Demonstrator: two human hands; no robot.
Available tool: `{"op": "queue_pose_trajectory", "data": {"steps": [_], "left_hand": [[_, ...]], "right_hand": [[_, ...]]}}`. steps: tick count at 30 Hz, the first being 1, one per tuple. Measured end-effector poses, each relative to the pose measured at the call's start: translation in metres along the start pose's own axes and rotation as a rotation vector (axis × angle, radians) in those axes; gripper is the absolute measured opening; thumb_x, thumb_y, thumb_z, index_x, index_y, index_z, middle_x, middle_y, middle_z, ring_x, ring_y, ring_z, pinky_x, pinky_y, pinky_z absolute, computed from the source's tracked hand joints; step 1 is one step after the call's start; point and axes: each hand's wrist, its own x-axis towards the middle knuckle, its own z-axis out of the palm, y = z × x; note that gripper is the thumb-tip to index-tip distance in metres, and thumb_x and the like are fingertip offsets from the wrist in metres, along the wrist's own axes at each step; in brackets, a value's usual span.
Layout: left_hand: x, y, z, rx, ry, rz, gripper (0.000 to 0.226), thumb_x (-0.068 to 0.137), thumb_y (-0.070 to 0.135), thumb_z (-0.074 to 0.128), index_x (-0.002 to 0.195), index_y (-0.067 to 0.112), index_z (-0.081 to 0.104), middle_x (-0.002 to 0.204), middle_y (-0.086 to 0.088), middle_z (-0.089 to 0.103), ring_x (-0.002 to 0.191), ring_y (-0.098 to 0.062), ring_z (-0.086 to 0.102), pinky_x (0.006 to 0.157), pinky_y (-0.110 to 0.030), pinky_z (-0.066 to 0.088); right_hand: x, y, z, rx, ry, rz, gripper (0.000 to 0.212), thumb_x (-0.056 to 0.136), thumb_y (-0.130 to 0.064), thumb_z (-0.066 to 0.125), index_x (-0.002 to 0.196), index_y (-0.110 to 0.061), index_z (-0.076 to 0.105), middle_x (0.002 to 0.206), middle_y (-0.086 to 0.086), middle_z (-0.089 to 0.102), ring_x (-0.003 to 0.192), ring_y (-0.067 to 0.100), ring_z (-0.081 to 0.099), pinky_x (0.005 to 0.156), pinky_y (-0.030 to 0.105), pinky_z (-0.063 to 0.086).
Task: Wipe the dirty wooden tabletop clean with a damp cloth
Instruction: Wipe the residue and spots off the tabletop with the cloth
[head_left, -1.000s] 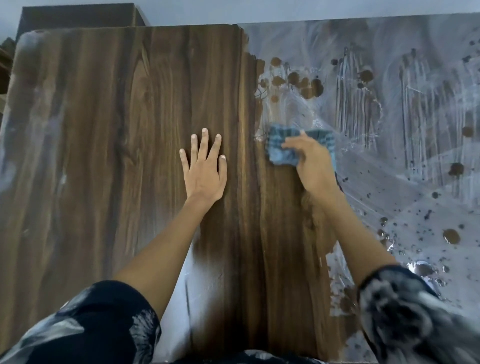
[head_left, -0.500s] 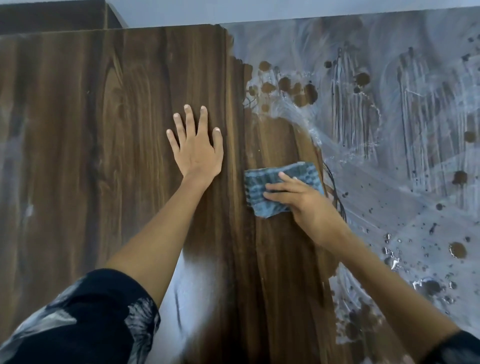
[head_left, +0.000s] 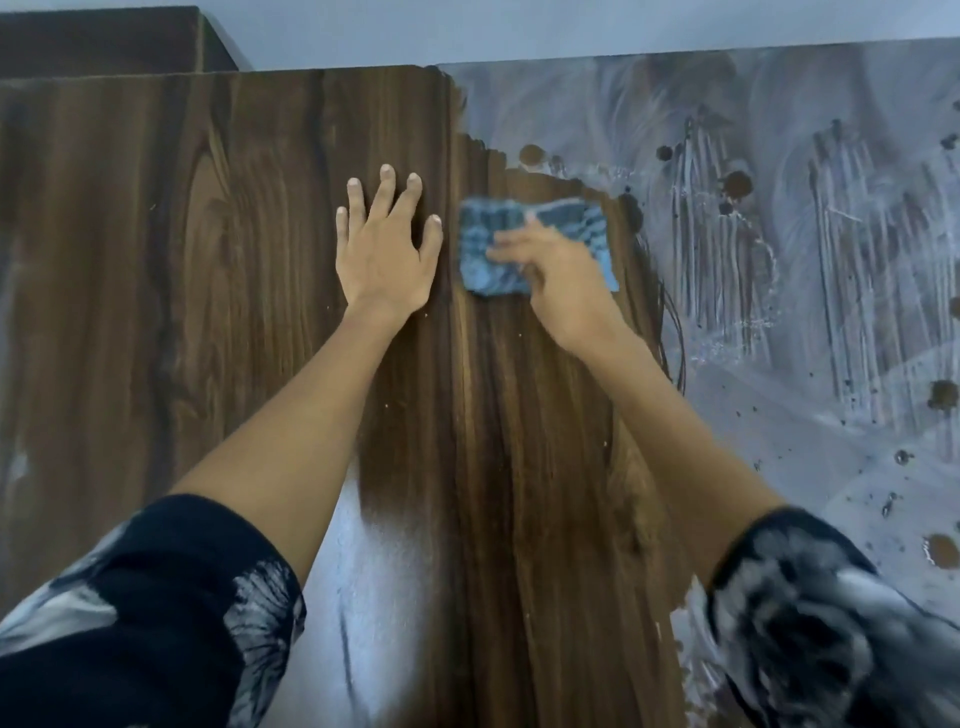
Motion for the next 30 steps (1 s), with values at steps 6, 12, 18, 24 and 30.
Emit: {"op": "queue_pose_trajectory", "data": {"steps": [6, 12, 18, 24, 30], "left_hand": [[0.017, -0.002, 0.001, 0.016, -0.006, 0.045, 0.052, 0.098, 0.043, 0.028, 0.146, 0.024, 0.024, 0.156, -0.003, 0.015, 0.143, -0.031, 0.003, 0.116, -0.044, 0.006], [0.027, 0.006, 0.003, 0.029, -0.009, 0.034, 0.053, 0.098, 0.043, 0.025, 0.147, 0.024, 0.019, 0.157, -0.003, 0.012, 0.143, -0.032, 0.000, 0.116, -0.045, 0.004], [0.023, 0.007, 0.013, 0.065, 0.070, 0.023, 0.049, 0.100, 0.035, 0.019, 0.147, 0.025, 0.019, 0.156, -0.001, 0.013, 0.144, -0.029, 0.002, 0.117, -0.042, 0.003], [0.025, 0.007, 0.014, 0.061, 0.108, 0.029, 0.048, 0.099, 0.031, 0.021, 0.146, 0.023, 0.022, 0.156, -0.002, 0.017, 0.144, -0.029, 0.005, 0.117, -0.042, 0.005], [0.031, 0.011, 0.009, 0.206, 0.053, 0.192, 0.056, 0.097, 0.036, 0.022, 0.147, 0.010, 0.018, 0.155, -0.010, 0.016, 0.143, -0.029, 0.011, 0.116, -0.044, 0.007]], "right_hand": [[-0.066, -0.005, -0.024, -0.025, -0.154, -0.017, 0.042, 0.083, 0.013, 0.051, 0.115, -0.012, 0.063, 0.127, 0.004, 0.057, 0.131, 0.014, 0.031, 0.114, 0.031, 0.019], [0.017, 0.017, -0.041, -0.107, 0.169, 0.101, 0.031, 0.089, 0.001, 0.043, 0.113, -0.005, 0.062, 0.125, 0.014, 0.058, 0.123, 0.030, 0.049, 0.104, 0.046, 0.039], [0.077, -0.002, -0.011, -0.172, 0.088, 0.073, 0.045, 0.090, 0.009, 0.038, 0.127, -0.011, 0.053, 0.147, 0.010, 0.034, 0.139, 0.029, 0.023, 0.114, 0.043, 0.020], [0.019, 0.001, -0.022, -0.186, -0.098, -0.069, 0.049, 0.087, 0.012, 0.043, 0.128, -0.014, 0.051, 0.146, 0.009, 0.035, 0.138, 0.019, 0.022, 0.114, 0.031, 0.014], [0.050, 0.028, -0.045, -0.140, 0.064, 0.081, 0.047, 0.088, 0.011, 0.040, 0.125, -0.012, 0.054, 0.144, 0.009, 0.039, 0.138, 0.025, 0.026, 0.115, 0.042, 0.022]]}}
